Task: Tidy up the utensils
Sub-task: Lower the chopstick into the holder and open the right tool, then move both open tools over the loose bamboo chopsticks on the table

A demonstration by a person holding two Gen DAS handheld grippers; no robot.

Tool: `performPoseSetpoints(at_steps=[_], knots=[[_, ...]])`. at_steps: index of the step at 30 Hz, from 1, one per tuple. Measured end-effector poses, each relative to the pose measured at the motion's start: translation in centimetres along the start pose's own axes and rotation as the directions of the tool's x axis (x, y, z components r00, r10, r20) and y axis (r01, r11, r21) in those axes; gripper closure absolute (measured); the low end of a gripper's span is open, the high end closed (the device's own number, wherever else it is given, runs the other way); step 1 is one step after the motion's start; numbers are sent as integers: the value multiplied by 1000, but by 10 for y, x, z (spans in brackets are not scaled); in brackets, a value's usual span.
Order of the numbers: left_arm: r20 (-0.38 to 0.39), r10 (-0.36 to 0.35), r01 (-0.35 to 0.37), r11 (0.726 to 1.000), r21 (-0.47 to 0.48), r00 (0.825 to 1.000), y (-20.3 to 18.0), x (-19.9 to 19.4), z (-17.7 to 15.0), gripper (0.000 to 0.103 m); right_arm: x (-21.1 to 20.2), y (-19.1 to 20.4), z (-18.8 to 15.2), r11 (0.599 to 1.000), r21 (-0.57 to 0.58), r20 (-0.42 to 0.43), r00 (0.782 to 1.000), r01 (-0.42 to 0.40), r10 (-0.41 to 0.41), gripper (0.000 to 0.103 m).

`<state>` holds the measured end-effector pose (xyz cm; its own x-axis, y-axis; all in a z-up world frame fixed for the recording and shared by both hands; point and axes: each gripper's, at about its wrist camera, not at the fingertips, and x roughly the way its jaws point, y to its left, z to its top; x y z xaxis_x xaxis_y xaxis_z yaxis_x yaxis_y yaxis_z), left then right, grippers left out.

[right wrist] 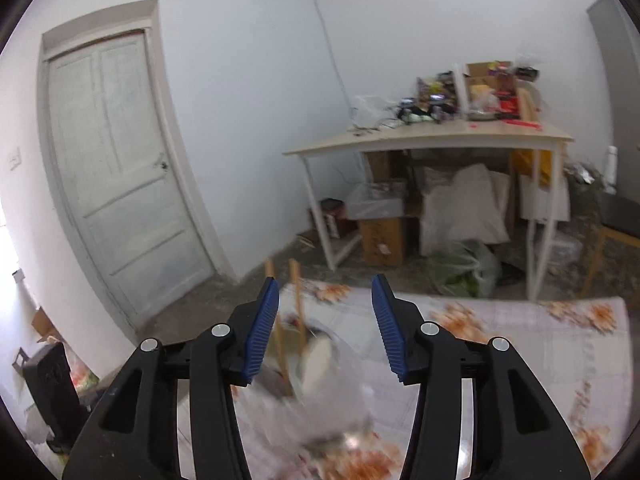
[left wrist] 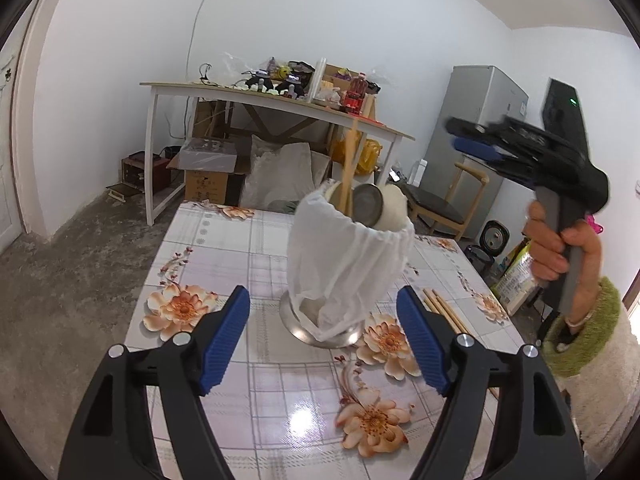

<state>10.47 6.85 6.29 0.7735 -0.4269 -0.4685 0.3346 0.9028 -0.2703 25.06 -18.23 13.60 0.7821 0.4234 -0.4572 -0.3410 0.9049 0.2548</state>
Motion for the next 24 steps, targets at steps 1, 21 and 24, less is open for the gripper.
performPoseSetpoints(at_steps=[1,21,24], knots=[[-6,-4,4,1000,2,1000,-3,0,-1,28,-9,-5,-5,1000,3,-13,1000,25,-25,56],[-282,-97,131,986,104,955,-107,78,-57,23,-48,-117,-213,905,191,-472,844,380,-255,91],[-303,-79,116,987,107,950,-115,91,-56,23,-38,-123,-217,911,183,-481,842,370,-246,93]])
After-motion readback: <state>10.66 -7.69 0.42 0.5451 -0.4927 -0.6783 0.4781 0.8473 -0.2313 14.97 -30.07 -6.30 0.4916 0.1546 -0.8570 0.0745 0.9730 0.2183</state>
